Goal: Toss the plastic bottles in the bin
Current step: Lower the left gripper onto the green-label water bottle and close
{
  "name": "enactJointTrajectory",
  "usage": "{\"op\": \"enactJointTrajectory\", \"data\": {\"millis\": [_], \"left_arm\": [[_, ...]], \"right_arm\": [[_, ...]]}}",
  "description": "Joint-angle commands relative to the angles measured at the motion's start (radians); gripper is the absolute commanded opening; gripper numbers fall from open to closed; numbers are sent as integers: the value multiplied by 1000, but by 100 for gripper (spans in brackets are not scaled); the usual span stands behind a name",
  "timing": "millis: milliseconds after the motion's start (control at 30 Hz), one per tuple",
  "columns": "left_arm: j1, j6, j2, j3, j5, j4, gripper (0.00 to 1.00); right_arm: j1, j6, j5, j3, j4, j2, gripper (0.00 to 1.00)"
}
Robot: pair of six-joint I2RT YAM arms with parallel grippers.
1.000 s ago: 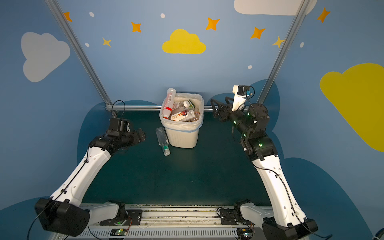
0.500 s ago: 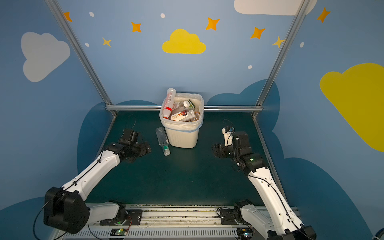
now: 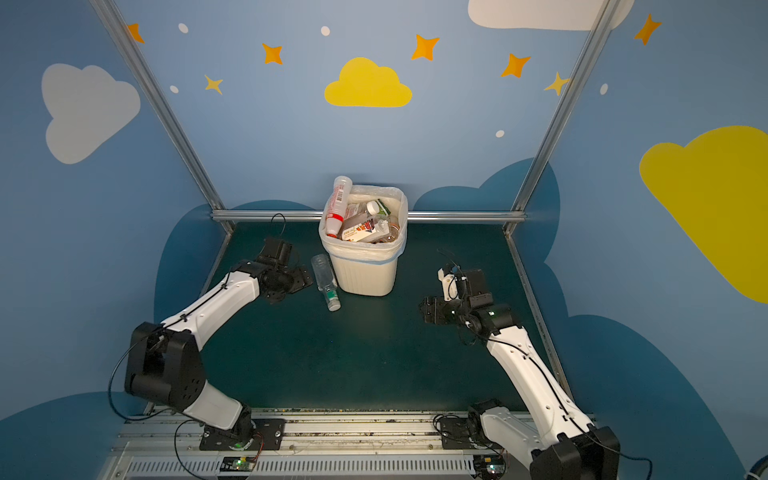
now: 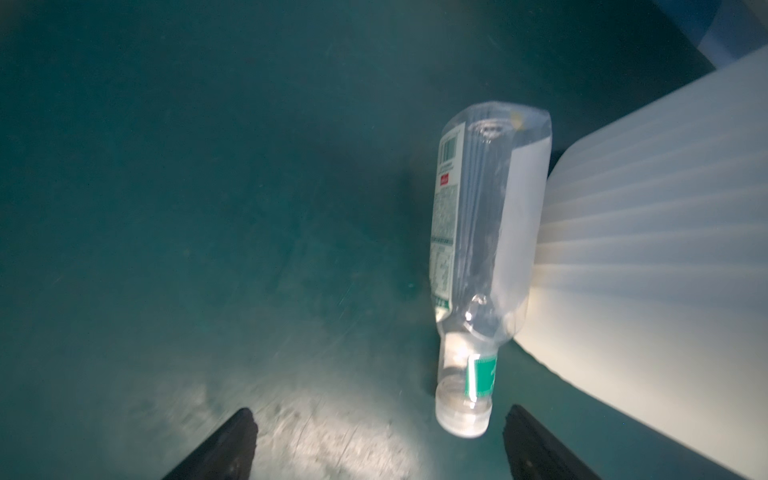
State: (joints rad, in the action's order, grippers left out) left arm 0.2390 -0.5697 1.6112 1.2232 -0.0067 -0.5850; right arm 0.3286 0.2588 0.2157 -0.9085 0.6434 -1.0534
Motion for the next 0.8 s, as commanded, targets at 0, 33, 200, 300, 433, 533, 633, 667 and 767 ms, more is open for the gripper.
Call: {"op": "enactJointTrajectory", "data": {"millis": [0, 33, 200, 300, 433, 533, 633, 667, 767], "left_arm": [[3, -2, 51, 34, 7, 25, 94], [3, -8, 63, 37, 4, 37, 94], [2, -10, 116, 70, -19, 54, 95], [2, -11, 151, 96, -10, 58, 96], [2, -15, 199, 131, 5, 72, 96], [1, -15, 234, 158, 19, 94, 98], [4, -12, 272, 201, 34, 88, 99], [6, -11, 286, 217, 38, 84, 99], [13, -6, 319, 254, 40, 73, 99]], "right_arm": [[1, 10, 30, 16, -16, -8, 83], [1, 8, 31, 17, -18, -12, 83], [3, 5, 37, 22, -27, -24, 82], [2, 2, 39, 16, -32, -39, 83], [4, -1, 46, 5, -32, -57, 83], [3, 0, 52, 7, -37, -61, 83], [3, -2, 48, 7, -35, -63, 83], [3, -3, 47, 5, -33, -64, 83], [3, -7, 41, 5, -33, -63, 83]]}}
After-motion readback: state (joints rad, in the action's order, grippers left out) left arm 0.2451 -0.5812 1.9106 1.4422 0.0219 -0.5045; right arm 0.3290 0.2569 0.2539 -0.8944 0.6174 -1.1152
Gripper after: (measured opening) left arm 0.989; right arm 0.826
